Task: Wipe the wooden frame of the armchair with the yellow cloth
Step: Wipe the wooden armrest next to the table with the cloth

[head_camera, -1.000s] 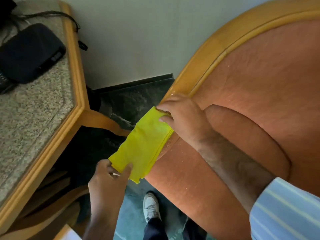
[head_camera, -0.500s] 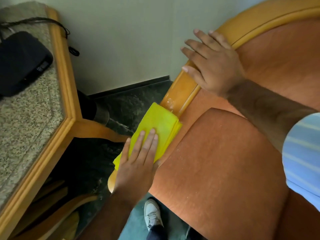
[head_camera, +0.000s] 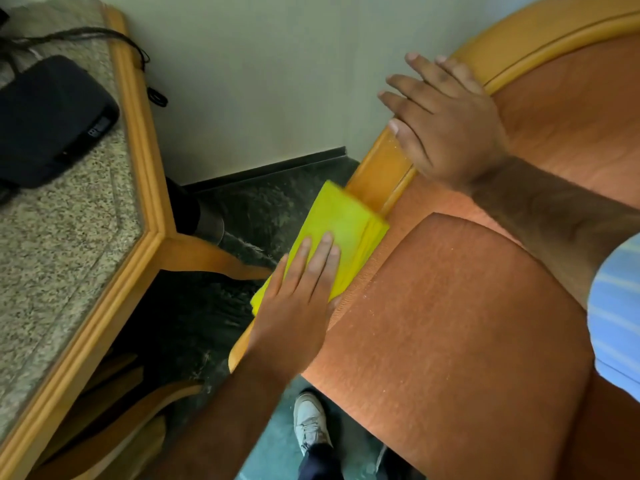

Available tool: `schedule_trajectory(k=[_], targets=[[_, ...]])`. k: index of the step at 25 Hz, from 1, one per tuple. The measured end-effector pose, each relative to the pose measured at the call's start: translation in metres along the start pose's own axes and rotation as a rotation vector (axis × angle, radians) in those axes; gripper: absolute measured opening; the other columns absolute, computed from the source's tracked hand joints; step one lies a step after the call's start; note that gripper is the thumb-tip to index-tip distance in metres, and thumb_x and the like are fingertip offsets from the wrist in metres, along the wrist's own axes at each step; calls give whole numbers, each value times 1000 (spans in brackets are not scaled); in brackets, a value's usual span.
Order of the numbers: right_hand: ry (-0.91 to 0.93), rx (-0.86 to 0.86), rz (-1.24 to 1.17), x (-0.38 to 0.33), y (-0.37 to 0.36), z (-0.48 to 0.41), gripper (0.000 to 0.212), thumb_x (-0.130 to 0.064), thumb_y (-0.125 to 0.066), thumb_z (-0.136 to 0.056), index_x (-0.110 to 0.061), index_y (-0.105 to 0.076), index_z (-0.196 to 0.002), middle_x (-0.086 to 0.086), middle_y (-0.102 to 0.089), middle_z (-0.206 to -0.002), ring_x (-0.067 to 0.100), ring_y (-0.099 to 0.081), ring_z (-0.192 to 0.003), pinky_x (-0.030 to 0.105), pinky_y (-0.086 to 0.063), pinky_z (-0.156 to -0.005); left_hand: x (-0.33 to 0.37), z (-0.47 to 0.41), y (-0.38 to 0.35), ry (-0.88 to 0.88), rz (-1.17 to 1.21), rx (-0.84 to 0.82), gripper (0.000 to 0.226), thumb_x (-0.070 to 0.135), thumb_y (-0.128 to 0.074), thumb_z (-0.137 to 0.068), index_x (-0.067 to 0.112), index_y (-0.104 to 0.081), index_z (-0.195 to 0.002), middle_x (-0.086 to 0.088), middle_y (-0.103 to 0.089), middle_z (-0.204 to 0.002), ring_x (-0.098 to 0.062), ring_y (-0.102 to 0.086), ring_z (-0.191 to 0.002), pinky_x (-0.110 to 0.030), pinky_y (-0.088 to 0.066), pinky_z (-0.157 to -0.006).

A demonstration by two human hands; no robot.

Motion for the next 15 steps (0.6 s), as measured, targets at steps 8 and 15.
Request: schedule_trajectory(k=[8, 15], targets=[[-2, -18, 23, 1, -1, -1, 47, -38, -30, -112, -14, -58, -140, 8, -62, -147, 31, -44, -149, 50, -33, -124, -31, 126, -15, 16, -118, -88, 64, 41, -37, -108, 10, -27, -163, -11, -26, -173, -40, -35, -155, -59, -41, -117], [-15, -43, 12, -1, 3, -2, 49, -39, -27, -113, -14, -59, -140, 8, -62, -148, 32, -44, -150, 51, -32, -124, 13, -48, 8, 34, 2, 36, 68, 43, -34, -111, 12, -9, -166, -10, -9, -177, -37, -11, -163, -60, -30, -124]])
Point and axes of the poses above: each hand's wrist, its own z-axis away from the middle knuckle, its own y-axis out of the back of the hand, x = y × z, the point moved 9 cm from there along -z, towards the middle knuckle
